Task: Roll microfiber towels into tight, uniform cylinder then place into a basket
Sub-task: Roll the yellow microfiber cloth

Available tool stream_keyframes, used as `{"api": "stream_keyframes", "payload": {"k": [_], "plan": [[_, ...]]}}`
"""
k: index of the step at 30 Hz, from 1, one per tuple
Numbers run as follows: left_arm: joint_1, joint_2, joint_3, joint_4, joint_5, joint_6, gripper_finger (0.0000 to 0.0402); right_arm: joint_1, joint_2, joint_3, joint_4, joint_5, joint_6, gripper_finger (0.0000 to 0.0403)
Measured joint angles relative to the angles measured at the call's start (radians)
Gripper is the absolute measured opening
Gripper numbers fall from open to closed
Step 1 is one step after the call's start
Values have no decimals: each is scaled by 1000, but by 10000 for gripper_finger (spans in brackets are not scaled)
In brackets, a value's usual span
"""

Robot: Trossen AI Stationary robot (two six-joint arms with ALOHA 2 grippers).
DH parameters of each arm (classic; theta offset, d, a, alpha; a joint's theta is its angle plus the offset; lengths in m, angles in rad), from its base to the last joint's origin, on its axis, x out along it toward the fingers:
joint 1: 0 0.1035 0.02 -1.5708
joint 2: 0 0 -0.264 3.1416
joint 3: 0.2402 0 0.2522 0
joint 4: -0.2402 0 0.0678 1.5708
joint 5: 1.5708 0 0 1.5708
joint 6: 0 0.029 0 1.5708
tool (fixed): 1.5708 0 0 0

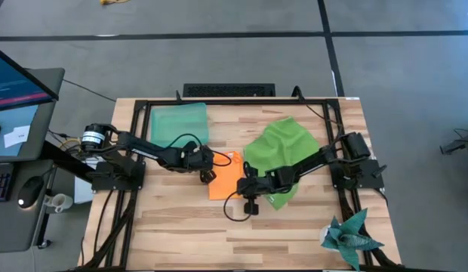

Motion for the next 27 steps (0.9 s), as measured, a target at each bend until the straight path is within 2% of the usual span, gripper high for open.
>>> {"api": "stream_keyframes", "payload": {"k": [11,20,27], "plan": [[-3,0,0,-21,-36,53,105,0,-11,-2,-17,-20,-18,13],[-66,-45,3,-14,-184,96,105,-2,-48,-2,-18,-19,-34,21],[-132,-86,4,15,-161,48,105,-14,-64,-2,-4,7,-54,18]]}}
